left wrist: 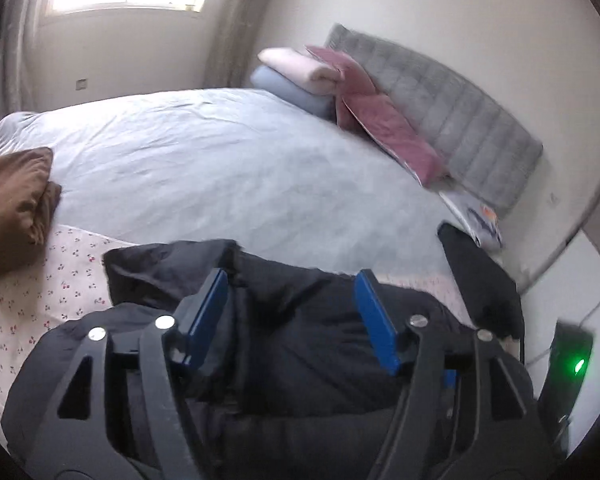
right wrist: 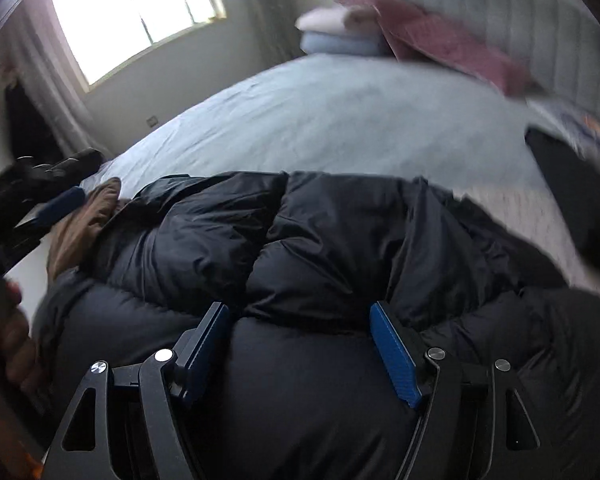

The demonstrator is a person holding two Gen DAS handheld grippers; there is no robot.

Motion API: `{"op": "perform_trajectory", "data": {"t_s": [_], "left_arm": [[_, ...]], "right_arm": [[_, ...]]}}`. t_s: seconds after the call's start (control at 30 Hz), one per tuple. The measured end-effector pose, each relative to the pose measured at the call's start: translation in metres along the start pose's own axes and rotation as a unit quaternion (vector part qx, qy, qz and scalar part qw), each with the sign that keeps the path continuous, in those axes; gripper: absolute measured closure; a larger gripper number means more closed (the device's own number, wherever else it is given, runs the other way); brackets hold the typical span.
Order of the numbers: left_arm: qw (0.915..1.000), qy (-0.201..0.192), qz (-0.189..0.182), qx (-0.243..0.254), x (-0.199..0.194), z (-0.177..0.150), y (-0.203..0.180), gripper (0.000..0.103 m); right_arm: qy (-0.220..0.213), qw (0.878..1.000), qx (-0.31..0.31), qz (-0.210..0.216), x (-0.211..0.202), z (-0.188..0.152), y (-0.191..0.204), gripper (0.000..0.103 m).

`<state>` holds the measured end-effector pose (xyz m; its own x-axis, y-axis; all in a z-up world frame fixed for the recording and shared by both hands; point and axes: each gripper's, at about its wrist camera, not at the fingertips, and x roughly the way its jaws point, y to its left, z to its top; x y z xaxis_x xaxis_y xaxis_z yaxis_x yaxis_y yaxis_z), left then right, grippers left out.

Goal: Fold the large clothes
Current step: 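Lower the folded jacket onto the bed and open both tools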

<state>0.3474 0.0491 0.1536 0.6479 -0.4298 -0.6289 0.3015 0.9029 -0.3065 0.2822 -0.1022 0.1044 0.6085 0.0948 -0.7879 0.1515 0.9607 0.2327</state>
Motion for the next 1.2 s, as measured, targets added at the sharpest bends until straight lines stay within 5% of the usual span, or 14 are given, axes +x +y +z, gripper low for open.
{"op": "perform_trajectory", "data": {"t_s": [0.17, 0.27, 0.37, 0.6, 0.77, 0.83, 0.93, 1.03, 1.1, 1.2], "left_arm": [[0.9962, 0.059, 0.042, 0.048, 0.05, -0.019, -0.013, 0.035], [0.9897, 0.083, 0.094, 0.069, 0.076, -0.032, 0.003, 0.035], [0.9805, 0.085, 0.16, 0.075, 0.086, -0.036, 0.042, 0.035], [0.9659, 0.097, 0.233, 0.059, 0.09, -0.043, 0.117, 0.034], [0.9373, 0.1, 0.322, 0.089, 0.076, -0.039, 0.15, 0.033], [0.9411, 0.095, 0.317, 0.071, 0.059, -0.035, 0.157, 0.034], [0.9556, 0.068, 0.28, 0.062, 0.027, -0.033, 0.139, 0.034], [0.9743, 0.038, 0.212, 0.066, 0.0, -0.035, 0.091, 0.032], [0.9868, 0.026, 0.147, 0.062, -0.012, -0.041, 0.053, 0.022], [0.9928, 0.031, 0.09, 0.072, -0.013, -0.057, 0.013, 0.021]], "right_arm": [[-0.05, 0.999, 0.007, -0.007, -0.005, 0.033, 0.002, 0.029], [0.0, 0.997, -0.042, -0.072, 0.034, 0.039, -0.001, 0.029], [0.038, 0.996, -0.027, -0.079, 0.059, 0.032, -0.04, 0.03], [0.038, 0.988, 0.038, -0.148, 0.044, 0.03, -0.14, 0.03], [0.066, 0.975, 0.094, -0.19, 0.035, 0.011, -0.213, 0.03], [0.059, 0.968, 0.094, -0.225, 0.019, 0.004, -0.225, 0.03], [0.037, 0.968, 0.112, -0.223, -0.01, -0.003, -0.223, 0.03], [-0.005, 0.979, 0.118, -0.164, -0.042, -0.003, -0.19, 0.029], [-0.026, 0.989, 0.088, -0.119, -0.054, -0.003, -0.148, 0.029], [-0.031, 0.997, 0.037, -0.066, -0.057, -0.008, -0.091, 0.028]]}}
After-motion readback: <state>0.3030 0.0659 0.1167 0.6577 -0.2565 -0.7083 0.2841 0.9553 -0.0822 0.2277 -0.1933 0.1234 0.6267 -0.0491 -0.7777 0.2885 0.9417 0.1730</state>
